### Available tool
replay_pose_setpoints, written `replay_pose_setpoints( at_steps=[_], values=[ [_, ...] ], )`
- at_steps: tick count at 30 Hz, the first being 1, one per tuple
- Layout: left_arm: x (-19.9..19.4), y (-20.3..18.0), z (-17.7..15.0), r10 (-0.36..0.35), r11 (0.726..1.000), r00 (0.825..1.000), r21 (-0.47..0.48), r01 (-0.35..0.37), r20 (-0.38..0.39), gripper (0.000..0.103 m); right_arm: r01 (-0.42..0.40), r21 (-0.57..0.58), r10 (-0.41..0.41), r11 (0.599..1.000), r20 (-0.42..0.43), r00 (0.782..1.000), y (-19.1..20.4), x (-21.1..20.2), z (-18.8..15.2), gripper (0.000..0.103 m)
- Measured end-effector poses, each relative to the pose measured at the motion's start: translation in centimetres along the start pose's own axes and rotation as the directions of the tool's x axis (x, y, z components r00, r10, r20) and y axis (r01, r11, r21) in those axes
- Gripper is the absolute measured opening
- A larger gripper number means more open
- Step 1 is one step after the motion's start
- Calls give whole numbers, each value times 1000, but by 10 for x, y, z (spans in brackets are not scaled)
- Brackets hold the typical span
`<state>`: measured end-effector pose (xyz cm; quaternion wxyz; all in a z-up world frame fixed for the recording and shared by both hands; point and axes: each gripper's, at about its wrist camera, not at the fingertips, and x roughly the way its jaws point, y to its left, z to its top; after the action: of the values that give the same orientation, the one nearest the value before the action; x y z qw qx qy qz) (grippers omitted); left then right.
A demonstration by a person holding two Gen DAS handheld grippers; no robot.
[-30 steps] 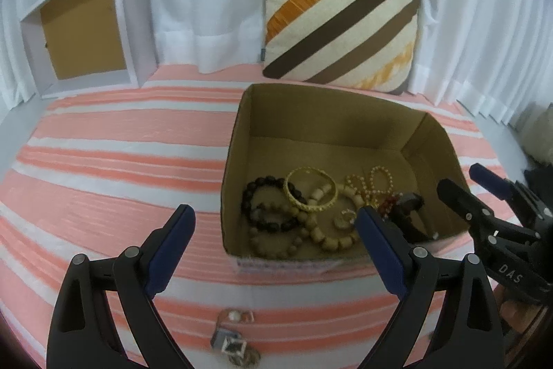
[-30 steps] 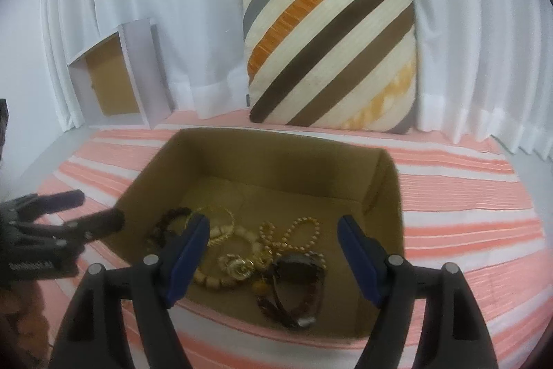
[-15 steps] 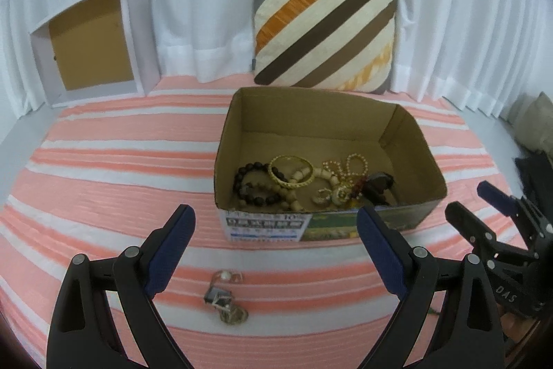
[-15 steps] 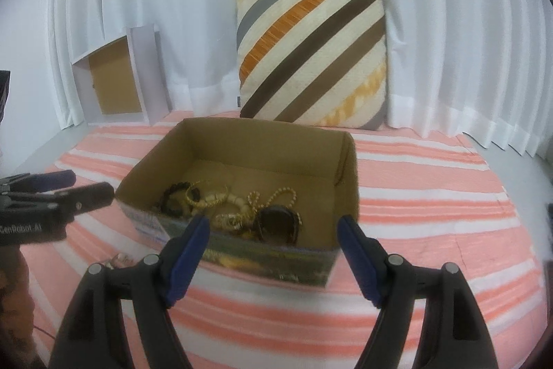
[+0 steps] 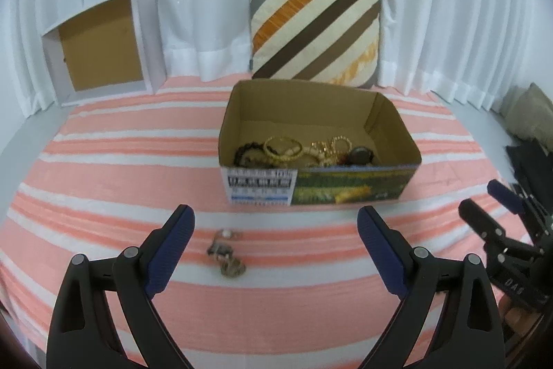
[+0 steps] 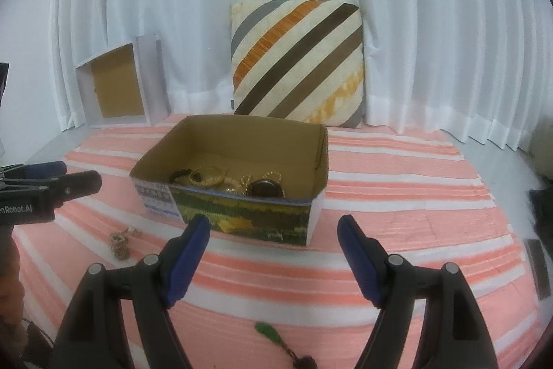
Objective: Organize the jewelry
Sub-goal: 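Withdraw both tools from the box back over the last two pieces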
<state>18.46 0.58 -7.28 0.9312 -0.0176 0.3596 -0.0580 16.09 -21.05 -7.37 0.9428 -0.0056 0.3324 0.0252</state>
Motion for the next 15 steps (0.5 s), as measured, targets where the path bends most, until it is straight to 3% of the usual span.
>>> replay_pose_setpoints(
  at_steps=[6,15],
  values=[
    [-7,18,-44,2,1000,1000,-6,-2,-21,96,24,-10,-24,1000,5,1000,-6,-21,-24,78],
    [13,43,-128,20,1000,990,-6,-21,-138,96,41,-34,-43,999,-33,999,-16,-39,-89,78]
  ],
)
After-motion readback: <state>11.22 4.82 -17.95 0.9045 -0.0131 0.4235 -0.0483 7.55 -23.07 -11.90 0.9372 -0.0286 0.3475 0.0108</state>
